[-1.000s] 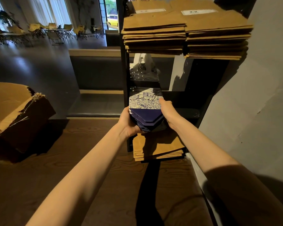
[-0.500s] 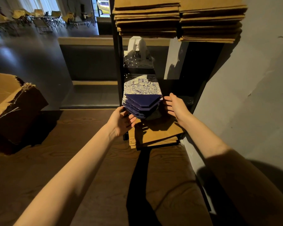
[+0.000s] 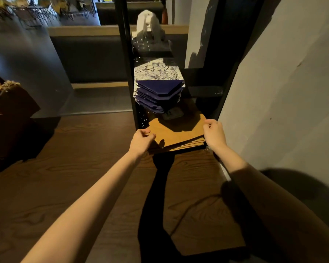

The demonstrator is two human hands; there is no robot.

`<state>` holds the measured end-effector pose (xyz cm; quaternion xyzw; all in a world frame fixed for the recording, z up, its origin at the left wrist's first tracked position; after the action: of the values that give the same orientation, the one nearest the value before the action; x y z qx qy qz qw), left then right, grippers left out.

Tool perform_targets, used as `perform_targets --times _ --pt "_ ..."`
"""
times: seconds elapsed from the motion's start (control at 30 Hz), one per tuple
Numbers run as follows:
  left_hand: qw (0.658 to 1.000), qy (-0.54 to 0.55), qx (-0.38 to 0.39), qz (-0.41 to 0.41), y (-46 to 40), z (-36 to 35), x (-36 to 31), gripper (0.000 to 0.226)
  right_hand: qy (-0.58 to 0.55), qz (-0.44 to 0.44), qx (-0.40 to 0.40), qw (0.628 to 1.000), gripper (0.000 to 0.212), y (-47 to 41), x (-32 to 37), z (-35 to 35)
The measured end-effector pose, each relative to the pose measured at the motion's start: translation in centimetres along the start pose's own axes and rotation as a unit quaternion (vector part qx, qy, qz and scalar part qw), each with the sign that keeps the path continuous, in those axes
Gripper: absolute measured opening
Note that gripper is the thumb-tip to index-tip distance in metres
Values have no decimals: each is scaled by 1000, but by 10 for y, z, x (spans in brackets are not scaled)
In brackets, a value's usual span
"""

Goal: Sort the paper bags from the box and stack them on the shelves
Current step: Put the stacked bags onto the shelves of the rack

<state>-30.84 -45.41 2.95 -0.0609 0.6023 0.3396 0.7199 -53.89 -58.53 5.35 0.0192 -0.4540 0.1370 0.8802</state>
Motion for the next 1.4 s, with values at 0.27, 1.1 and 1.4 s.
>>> perform_targets --times 0.27,1.1,1.4 --pt "964 -247 22 -91 -17 -34 9 94 66 -16 -5 998 51 -15 -31 -18" --pt "968 -248 -12 -24 -36 -17 20 75 90 48 159 982 97 -29 -36 -41" --pt "966 -254 -32 -14 -52 -8 25 53 99 70 106 987 72 -42 -35 -41"
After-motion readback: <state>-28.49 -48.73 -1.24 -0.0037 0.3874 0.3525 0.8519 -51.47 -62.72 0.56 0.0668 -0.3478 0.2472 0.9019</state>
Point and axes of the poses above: each hand's wrist, its own y-axis away from the middle knuckle, its own z-axis out of the back of the hand, x = y × z, the point moved 9 cm from there along -y, towards the middle knuckle, and after that the axes turned 7 degrees about z, right-handed, at the moved point
